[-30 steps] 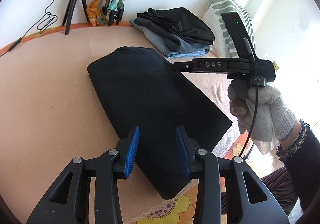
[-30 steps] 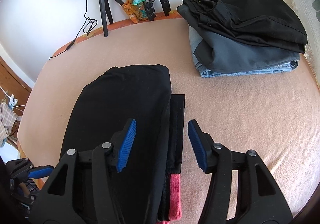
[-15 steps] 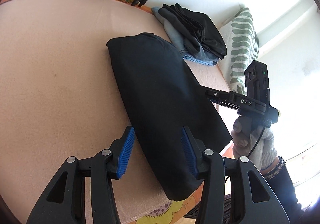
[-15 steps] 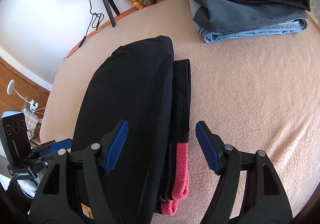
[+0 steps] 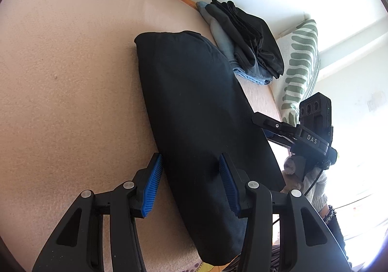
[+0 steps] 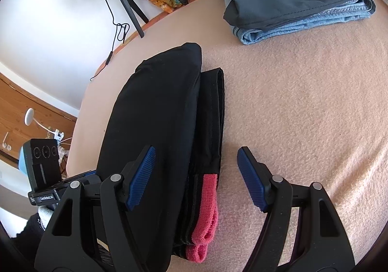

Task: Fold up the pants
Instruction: 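Open the right tool and release the folded trousers bundle, then grasp the folded trousers bundle with both tools and lift it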

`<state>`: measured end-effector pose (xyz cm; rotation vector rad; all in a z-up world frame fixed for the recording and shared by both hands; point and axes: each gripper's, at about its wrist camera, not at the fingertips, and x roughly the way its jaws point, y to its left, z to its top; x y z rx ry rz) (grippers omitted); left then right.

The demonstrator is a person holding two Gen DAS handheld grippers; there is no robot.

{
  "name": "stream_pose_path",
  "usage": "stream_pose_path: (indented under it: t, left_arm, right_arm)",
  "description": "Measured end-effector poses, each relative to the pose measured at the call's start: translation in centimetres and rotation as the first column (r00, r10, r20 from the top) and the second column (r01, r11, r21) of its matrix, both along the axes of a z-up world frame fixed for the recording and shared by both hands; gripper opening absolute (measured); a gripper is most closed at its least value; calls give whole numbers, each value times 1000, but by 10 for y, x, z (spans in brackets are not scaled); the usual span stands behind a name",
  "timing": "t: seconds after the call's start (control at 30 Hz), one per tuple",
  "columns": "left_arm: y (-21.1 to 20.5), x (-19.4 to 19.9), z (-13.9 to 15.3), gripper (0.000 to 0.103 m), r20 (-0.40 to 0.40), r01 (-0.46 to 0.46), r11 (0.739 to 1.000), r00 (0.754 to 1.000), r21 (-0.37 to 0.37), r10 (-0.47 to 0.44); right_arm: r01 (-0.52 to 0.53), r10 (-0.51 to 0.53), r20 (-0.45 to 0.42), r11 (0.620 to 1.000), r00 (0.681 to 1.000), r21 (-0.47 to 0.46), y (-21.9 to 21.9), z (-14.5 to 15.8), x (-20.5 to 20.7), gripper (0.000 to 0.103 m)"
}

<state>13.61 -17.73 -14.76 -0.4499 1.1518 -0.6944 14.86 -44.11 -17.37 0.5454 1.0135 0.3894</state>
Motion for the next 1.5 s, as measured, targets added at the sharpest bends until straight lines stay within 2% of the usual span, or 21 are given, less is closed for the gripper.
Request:
stream_pose_path:
  t: [0.13, 0.23, 0.27, 0.4, 0.5, 0.57, 0.6, 0.7, 0.83, 0.9, 1.1, 1.13, 1.27, 1.5]
  left_arm:
    - [-3, 4, -5, 46, -15, 4, 1000, 1000, -18, -4]
    - [-6, 7, -5, 46, -16, 5, 1000, 1000, -22, -5]
    - [-6, 8, -6, 46, -15, 4, 1000, 1000, -24, -4]
    - [-9, 11, -5, 46, 3, 11, 1000, 1000, -21, -11]
    - [-10, 13, -5, 44, 10, 15, 1000, 1000, -22, -15]
    - [-10, 14, -5, 44, 6, 12, 1000, 1000, -27, -12]
    - [-10, 14, -5, 44, 7, 15, 1000, 1000, -26, -15]
    - [-11, 14, -5, 44, 17, 21, 1000, 1000, -22, -21]
    - [-12, 12, -4, 44, 26, 19, 1000, 999, -14, -18]
    - [-13, 12, -4, 44, 31, 20, 1000, 999, -10, -20]
    - [-15, 12, -3, 44, 46, 18, 1000, 999, -3, -18]
    - [-16, 12, -3, 43, 49, 16, 1000, 999, 3, -16]
    - [-13, 12, -4, 37, 52, 10, 1000, 999, 10, -11]
    - [-14, 8, 3, 21, 109, 3, 999, 994, 42, -8]
  right_arm:
    - [-20, 20, -2, 996, 1000, 85, -6, -6, 3, 73]
    - [-50, 49, 11, 995, 999, 84, 0, -6, 1, 73]
    - [-65, 64, 10, 994, 998, 88, 3, -7, 1, 68]
    - [-57, 55, 23, 993, 998, 107, 5, -10, 0, 68]
    - [-34, 34, 5, 990, 999, 135, -2, -14, 0, 58]
    - [-32, 35, -12, 985, 999, 167, -7, -17, -1, 47]
    - [-33, 36, -15, 984, 999, 177, -8, -19, -2, 46]
    - [-43, 45, -11, 986, 999, 162, -5, -18, -2, 45]
    - [-37, 46, -24, 958, 999, 285, -11, -26, -1, 54]
    - [-40, 48, -21, 952, 999, 305, -10, -28, 0, 54]
    - [-46, 50, -7, 969, 999, 241, 6, -23, 1, 53]
    - [-50, 52, -4, 978, 999, 204, 10, -20, 0, 46]
    - [-56, 54, 36, 997, 998, 60, 25, -4, -5, 36]
    - [-28, 37, 88, 994, 995, -110, 50, 18, -9, 20]
